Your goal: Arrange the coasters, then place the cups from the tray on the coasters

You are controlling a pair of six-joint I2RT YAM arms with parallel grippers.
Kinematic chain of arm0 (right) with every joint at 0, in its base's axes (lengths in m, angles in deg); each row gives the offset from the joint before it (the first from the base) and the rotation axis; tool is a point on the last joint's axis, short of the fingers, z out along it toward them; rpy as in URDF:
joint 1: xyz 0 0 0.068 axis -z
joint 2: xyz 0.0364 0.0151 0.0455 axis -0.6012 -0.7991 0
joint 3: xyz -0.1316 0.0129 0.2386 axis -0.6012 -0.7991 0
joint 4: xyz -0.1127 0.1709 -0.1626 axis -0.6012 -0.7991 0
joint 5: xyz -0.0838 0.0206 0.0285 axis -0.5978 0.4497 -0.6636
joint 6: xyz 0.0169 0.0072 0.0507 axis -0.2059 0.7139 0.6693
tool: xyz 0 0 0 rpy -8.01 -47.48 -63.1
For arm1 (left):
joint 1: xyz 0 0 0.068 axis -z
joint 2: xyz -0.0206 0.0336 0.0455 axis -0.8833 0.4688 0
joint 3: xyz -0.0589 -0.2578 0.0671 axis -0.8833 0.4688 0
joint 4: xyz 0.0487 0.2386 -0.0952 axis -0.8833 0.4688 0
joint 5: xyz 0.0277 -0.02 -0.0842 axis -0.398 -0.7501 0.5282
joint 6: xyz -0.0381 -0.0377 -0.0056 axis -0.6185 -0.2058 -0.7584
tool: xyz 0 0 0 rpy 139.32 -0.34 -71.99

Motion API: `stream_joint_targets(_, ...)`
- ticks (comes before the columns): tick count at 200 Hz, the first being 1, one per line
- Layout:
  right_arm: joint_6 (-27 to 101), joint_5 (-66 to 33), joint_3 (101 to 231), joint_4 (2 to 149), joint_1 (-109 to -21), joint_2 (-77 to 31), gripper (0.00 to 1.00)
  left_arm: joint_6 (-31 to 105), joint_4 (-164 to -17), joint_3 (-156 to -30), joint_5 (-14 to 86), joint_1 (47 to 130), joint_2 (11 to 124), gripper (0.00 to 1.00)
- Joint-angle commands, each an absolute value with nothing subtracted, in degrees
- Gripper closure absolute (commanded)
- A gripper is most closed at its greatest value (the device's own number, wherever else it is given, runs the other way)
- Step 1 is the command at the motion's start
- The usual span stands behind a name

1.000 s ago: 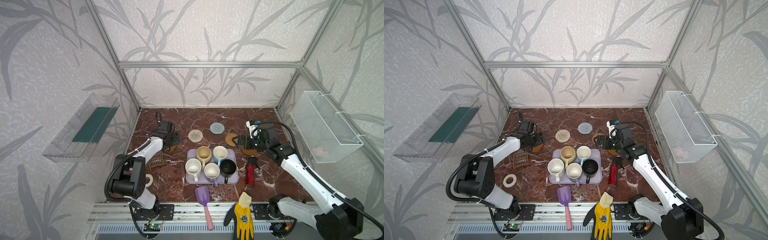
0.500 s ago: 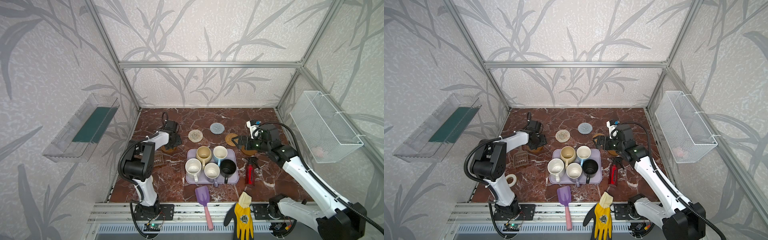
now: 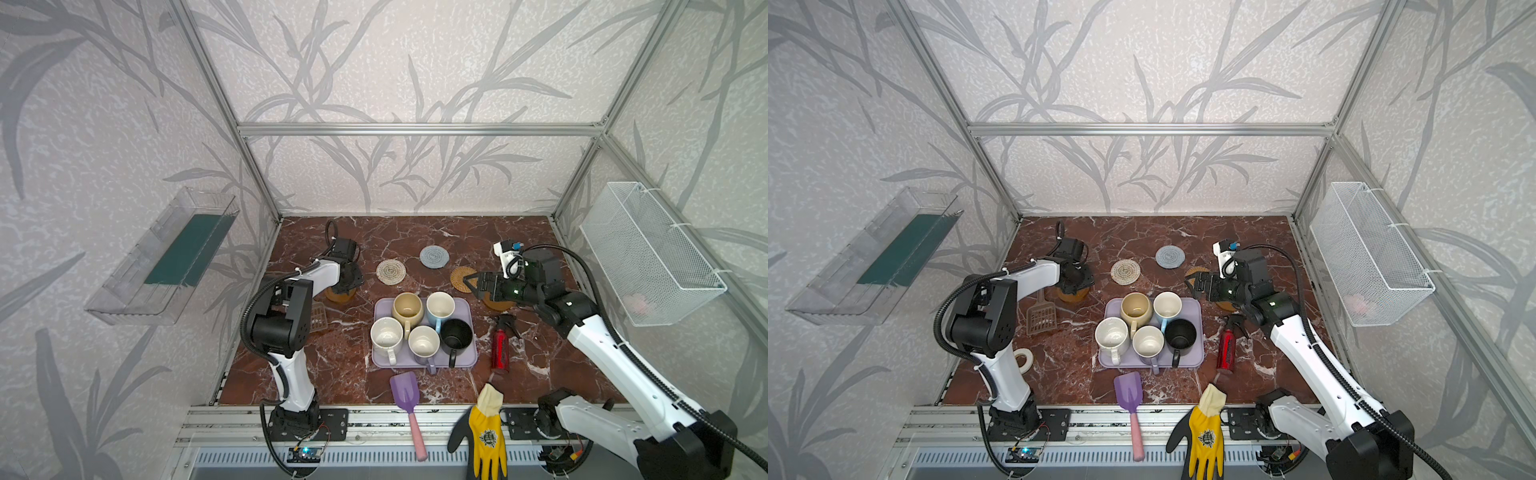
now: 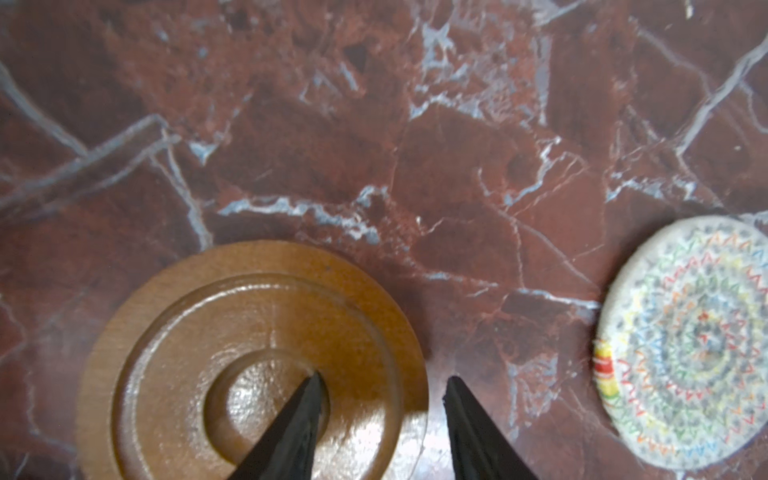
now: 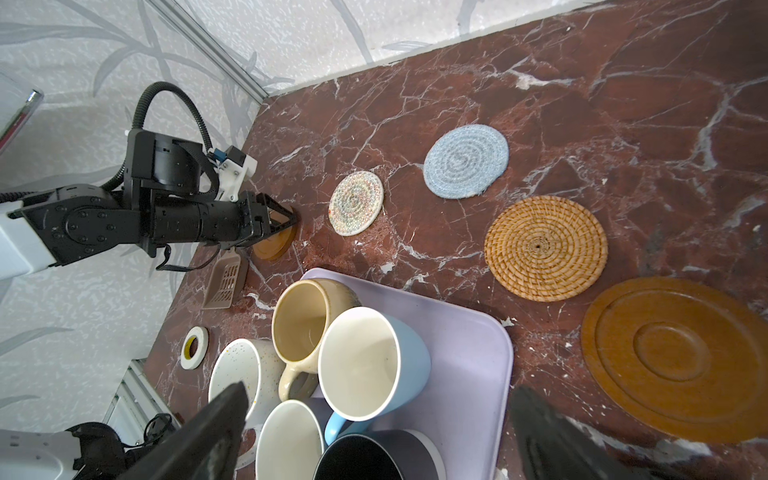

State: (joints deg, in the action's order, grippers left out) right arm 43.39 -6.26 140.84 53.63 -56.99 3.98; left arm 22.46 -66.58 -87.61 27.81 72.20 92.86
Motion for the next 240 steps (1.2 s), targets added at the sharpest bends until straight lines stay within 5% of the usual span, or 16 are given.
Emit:
stream_joint_targets(1, 43.0, -3.9, 140.5, 54.7, -57.3, 3.6, 0.03, 21.4, -66.6, -88.2, 31.3, 73.5, 95.8, 0.49)
stream_joint_targets(116, 43.4, -3.2, 140.9, 56.6, -58.5, -0.9, 0.04, 20.9, -61.7, -93.0, 28.2, 76.1, 96.9, 0.54)
stream_joint_targets(240, 43.4, -4.8, 143.4, 55.6, -59.5, -2.5, 0.04, 21.2, -59.2, -97.0, 28.2, 76.1, 97.9, 0.43)
